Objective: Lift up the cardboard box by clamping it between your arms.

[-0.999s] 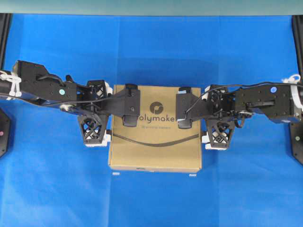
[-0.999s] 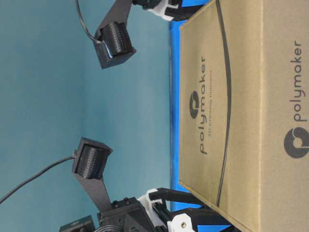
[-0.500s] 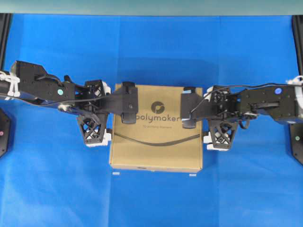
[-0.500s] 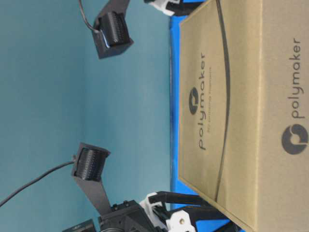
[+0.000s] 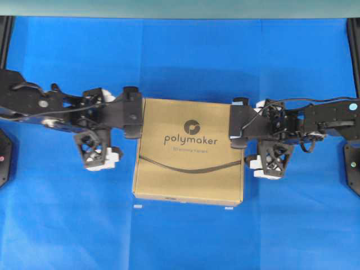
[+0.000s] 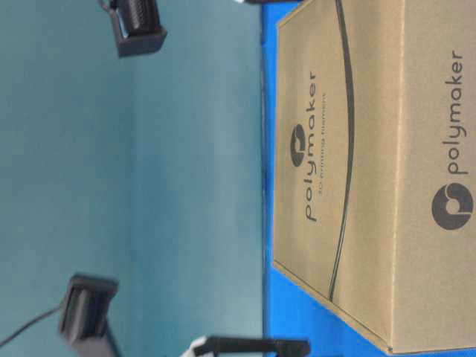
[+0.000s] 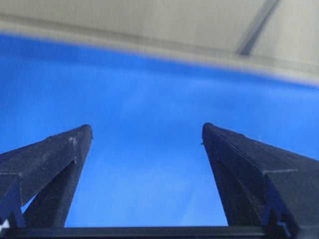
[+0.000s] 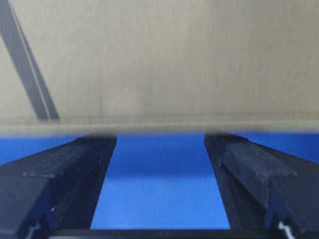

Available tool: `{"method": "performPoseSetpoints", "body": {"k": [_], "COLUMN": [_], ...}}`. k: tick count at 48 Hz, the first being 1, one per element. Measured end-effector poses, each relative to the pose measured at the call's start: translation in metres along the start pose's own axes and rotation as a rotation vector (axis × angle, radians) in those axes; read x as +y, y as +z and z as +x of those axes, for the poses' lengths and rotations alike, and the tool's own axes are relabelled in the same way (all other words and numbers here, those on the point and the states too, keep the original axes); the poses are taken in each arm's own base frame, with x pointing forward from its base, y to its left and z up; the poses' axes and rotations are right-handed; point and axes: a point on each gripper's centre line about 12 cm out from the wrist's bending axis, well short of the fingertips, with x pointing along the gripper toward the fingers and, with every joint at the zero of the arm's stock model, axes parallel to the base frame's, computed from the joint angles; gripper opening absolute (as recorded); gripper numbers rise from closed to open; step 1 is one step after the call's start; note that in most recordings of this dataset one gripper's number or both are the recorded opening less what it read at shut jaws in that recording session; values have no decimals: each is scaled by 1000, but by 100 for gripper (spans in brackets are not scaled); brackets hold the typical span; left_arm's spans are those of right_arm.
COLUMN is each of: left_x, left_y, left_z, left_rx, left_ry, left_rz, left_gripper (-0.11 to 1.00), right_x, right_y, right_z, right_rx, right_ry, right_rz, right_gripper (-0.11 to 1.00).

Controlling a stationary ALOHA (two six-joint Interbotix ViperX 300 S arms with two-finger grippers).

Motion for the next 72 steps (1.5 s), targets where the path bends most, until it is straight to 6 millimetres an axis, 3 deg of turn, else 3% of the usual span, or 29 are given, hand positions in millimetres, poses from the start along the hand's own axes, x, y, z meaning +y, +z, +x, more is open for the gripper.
{"method": "performPoseSetpoints", "body": {"k": [20,37,60,72], "left_x": [-1,-1,-4,-9], "left_y": [-34,-41,-53,-54], "left_z": [-48,-77,-119,-121], "left_rx": [-100,-272,-531,-544], "left_ry": [1,0,-9,-23], "left_rz": [-12,-32,-26,-9], "left_gripper": [87,87,87,87], "right_x": [1,1,2,2], "right_y": [-27,-53,-66,-69], "right_z": [-47,-77,-134,-136], "right_rx": [-101,-241,-546,-561], "right_ry": [3,12,30,30], "right_rz": [34,121,125,128], "right_gripper": [100,100,100,100]}}
